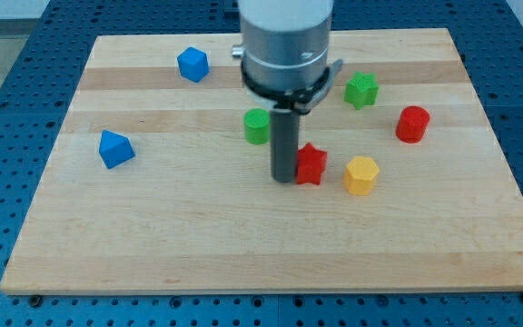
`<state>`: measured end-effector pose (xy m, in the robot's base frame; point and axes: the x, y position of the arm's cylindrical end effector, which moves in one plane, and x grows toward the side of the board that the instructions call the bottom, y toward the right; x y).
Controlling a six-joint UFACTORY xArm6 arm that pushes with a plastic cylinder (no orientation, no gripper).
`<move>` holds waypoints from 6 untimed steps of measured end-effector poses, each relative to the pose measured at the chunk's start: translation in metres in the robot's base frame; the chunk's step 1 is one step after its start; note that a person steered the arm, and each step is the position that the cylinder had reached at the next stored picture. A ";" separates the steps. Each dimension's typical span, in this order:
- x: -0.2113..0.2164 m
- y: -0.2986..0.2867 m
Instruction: Push red star into the red circle
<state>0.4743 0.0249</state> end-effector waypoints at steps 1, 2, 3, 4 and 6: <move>-0.018 0.050; -0.045 0.069; -0.035 0.072; -0.006 0.035; -0.027 0.125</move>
